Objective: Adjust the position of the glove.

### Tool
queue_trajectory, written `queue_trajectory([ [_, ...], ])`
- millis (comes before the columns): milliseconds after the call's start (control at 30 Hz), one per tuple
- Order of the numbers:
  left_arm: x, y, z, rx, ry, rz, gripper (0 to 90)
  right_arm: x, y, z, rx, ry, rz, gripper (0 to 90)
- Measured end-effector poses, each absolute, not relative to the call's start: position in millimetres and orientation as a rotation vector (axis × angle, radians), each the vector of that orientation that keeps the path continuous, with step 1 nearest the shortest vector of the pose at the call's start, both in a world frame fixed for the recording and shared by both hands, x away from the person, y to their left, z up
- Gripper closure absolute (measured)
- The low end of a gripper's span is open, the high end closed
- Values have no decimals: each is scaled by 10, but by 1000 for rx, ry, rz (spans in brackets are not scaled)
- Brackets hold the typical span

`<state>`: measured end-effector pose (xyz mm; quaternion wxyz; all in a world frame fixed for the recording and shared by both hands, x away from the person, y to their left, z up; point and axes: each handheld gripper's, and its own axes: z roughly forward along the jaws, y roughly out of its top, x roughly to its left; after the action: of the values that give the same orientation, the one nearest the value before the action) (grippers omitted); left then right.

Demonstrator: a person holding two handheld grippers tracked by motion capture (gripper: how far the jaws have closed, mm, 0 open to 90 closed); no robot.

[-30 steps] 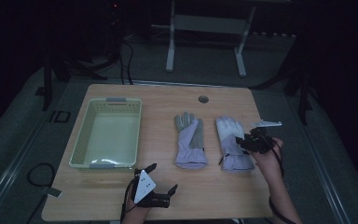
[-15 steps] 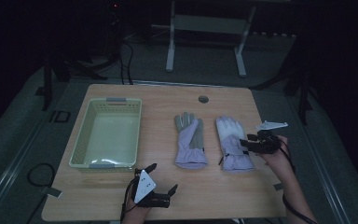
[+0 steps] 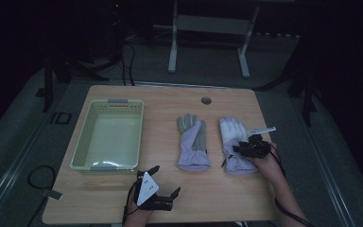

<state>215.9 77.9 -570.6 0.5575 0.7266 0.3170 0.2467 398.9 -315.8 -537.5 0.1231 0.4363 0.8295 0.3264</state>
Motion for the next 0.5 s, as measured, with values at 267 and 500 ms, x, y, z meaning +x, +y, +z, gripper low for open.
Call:
queue_trajectory([
  [267, 2162, 780, -5706, 1714, 755, 582, 0, 3929, -3131, -5378, 1343, 2360, 975, 734],
  [500, 2161, 783, -5706, 1711, 754, 583, 0, 3872, -3183, -5236, 1415, 2266, 1029, 780],
])
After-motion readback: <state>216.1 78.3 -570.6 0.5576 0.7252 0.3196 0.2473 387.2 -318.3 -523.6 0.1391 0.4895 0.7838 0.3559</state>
